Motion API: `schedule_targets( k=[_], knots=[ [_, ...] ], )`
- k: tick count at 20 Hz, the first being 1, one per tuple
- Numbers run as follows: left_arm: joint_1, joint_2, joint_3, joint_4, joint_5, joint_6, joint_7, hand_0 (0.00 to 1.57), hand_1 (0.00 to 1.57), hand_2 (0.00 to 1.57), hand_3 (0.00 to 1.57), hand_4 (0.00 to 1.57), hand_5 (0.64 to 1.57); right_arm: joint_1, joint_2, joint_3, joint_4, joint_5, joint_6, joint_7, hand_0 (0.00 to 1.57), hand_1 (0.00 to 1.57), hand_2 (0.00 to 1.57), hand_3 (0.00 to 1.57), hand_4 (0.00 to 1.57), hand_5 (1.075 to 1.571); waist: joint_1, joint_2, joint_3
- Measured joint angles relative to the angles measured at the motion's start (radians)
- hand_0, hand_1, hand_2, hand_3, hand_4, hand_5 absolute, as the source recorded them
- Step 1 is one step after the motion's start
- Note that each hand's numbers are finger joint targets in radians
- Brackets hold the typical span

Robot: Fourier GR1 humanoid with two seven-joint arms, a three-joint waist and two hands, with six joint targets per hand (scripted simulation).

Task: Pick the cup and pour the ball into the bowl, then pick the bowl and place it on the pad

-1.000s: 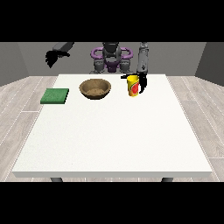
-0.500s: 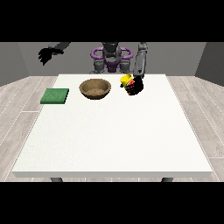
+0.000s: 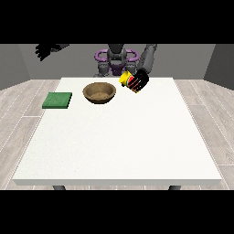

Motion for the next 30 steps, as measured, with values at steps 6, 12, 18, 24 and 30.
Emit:
schedule_targets(
  k=[6, 12, 18, 24, 30],
  knots=[
    [-0.127, 0.075, -0.155, 0.125, -0.313, 0.055, 0.275, 1.17, 1.17, 1.57, 1.35, 1.06, 1.569, -0.031, -0.002, 0.013, 0.037, 0.019, -0.032, 0.047, 0.00, 0.00, 0.00, 0.00, 0.64, 1.566, 0.012, -0.063, 0.0026],
    [-0.252, -0.006, -0.288, 0.192, -0.546, -0.031, 0.580, 0.80, 0.80, 1.57, 1.23, 1.07, 1.568, -0.026, -0.010, -0.003, 0.123, 0.032, -0.035, 0.040, 0.00, 0.00, 0.00, 0.00, 0.64, 1.563, 0.060, -0.122, 0.0006],
    [-0.303, -0.079, -0.409, 0.162, -0.676, -0.143, 0.821, 0.80, 0.80, 1.57, 1.23, 0.90, 1.570, -0.054, -0.018, -0.006, 0.189, 0.039, -0.017, 0.018, 0.00, 0.00, 0.00, 0.00, 0.66, 1.562, 0.052, -0.122, -0.0009],
    [-0.305, -0.097, -0.551, 0.081, -0.757, -0.301, 0.981, 0.21, 0.21, 1.19, 1.37, 0.68, 1.567, -0.094, -0.016, 0.008, 0.225, 0.042, -0.004, 0.023, 0.00, 0.00, 0.00, 0.00, 0.66, 1.561, 0.024, -0.134, -0.0018],
    [-0.365, -0.101, -0.651, -0.021, -0.789, -0.508, 1.026, 0.00, 0.00, 1.22, 1.50, 0.90, 1.571, -0.128, 0.002, 0.029, 0.255, 0.070, -0.011, -0.006, 0.00, 0.00, 0.00, 0.00, 0.71, 1.565, 0.005, -0.110, -0.0016]
  ],
)
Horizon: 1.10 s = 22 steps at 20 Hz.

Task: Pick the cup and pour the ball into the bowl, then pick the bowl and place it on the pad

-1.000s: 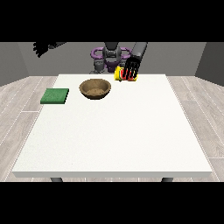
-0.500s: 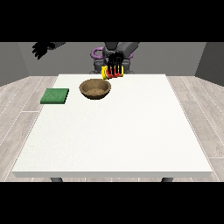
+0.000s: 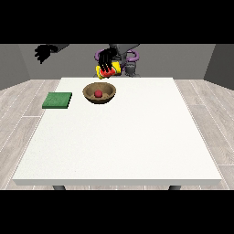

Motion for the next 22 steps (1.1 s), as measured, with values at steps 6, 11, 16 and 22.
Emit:
schedule_targets(
  k=[6, 11, 16, 22],
  knots=[
    [0.058, 0.041, 0.073, -0.085, 0.037, 0.047, -0.040, 0.00, 0.00, 1.57, 1.19, 1.14, 1.557, 0.014, 0.017, 0.003, -0.024, 0.015, -0.048, 0.016, 0.00, 0.00, 0.00, 0.00, 0.71, 1.565, 0.046, -0.011, -0.0013],
    [0.173, 0.068, 0.203, -0.185, 0.192, 0.235, -0.143, 1.10, 1.10, 1.30, 0.99, 1.27, 1.570, 0.037, 0.045, 0.006, -0.037, 0.013, -0.070, 0.019, 0.00, 0.00, 0.00, 0.00, 0.72, 1.570, 0.091, 0.030, -0.0041],
    [0.213, 0.025, 0.379, -0.369, 0.498, 0.375, -0.257, 0.00, 0.00, 0.00, 0.00, 0.53, 1.545, 0.019, 0.081, 0.018, -0.036, 0.016, -0.103, 0.029, 0.00, 0.00, 0.00, 0.00, 0.70, 1.570, 0.136, 0.109, -0.0145],
    [0.218, 0.019, 0.578, -0.590, 0.933, 0.282, -0.375, 0.00, 0.00, 0.00, 0.00, 0.15, 1.492, 0.007, 0.126, 0.015, -0.036, 0.028, -0.174, 0.021, 0.00, 0.00, 0.00, 0.00, 0.49, 1.570, 0.224, 0.165, -0.0155]
  ],
)
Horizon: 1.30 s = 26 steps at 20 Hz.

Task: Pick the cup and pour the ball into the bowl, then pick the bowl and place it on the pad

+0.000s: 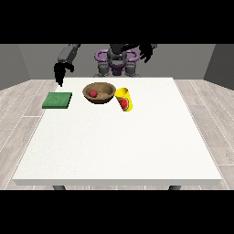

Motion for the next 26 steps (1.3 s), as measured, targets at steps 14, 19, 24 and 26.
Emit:
schedule_targets(
  k=[14, 19, 24, 26],
  knots=[
    [-0.019, 0.417, 0.486, 0.018, 0.661, -0.622, -0.131, 0.00, 0.00, 0.00, 0.00, 0.30, 1.509, -0.020, 0.140, 0.019, -0.010, 0.047, -0.166, -0.109, 0.00, 0.00, 0.00, 0.00, 0.00, 1.569, 0.104, 0.132, 0.0131],
    [0.013, 0.499, 0.559, 0.062, 0.731, -0.701, -0.138, 0.00, 0.00, 0.00, 0.00, 0.28, 1.508, -0.061, 0.153, 0.033, 0.116, 0.061, -0.154, -0.174, 0.00, 0.00, 0.00, 0.00, 0.00, 1.568, 0.071, 0.136, 0.0143],
    [0.031, 0.567, 0.608, 0.093, 0.774, -0.751, -0.150, 0.00, 0.00, 0.00, 0.00, 0.25, 1.498, -0.127, 0.158, 0.039, 0.220, 0.081, -0.177, -0.233, 0.00, 0.00, 0.00, 0.00, 0.00, 1.571, 0.058, 0.148, 0.0111],
    [0.035, 0.586, 0.619, 0.100, 0.787, -0.760, -0.144, 0.00, 0.00, 0.00, 0.00, 0.22, 1.491, -0.141, 0.166, 0.045, 0.249, 0.091, -0.185, -0.262, 0.00, 0.00, 0.00, 0.00, 0.00, 1.571, 0.054, 0.146, 0.0074]
  ],
)
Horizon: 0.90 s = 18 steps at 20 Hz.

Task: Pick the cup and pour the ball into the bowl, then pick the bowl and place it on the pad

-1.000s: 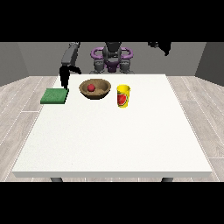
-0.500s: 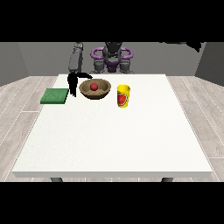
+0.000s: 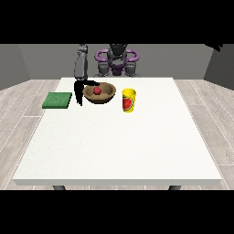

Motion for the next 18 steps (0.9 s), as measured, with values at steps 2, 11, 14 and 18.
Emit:
schedule_targets(
  k=[2, 11, 14, 18],
  knots=[
    [-0.001, 0.022, 0.012, 0.000, 0.019, -0.013, 0.010, 0.00, 0.00, 0.00, 0.00, 0.24, 1.502, -0.012, -0.006, -0.008, 0.032, -0.006, 0.014, -0.035, 0.00, 0.00, 0.00, 0.00, 0.00, 1.564, 0.001, 0.004, -0.0031],
    [-0.016, 0.062, 0.041, 0.003, 0.059, -0.034, 0.012, 0.00, 0.00, 0.00, 0.00, 0.49, 1.558, -0.001, 0.010, -0.024, 0.028, 0.011, -0.093, -0.076, 1.57, 1.57, 1.57, 1.57, 1.10, 1.463, 0.024, 0.025, -0.0292],
    [-0.016, 0.062, 0.043, -0.005, 0.064, -0.039, 0.006, 0.00, 0.00, 0.00, 0.00, 0.62, 1.569, 0.010, -0.005, -0.032, 0.014, 0.021, -0.132, -0.068, 1.57, 1.57, 1.57, 1.57, 1.08, 1.485, 0.041, 0.033, -0.0328],
    [-0.009, 0.069, 0.050, 0.017, 0.077, -0.056, 0.008, 0.00, 0.00, 0.00, 0.00, 0.69, 1.570, 0.016, -0.029, -0.037, -0.003, 0.028, -0.175, 0.001, 1.57, 1.57, 1.57, 1.57, 1.06, 1.501, 0.041, 0.025, -0.0284]
  ],
)
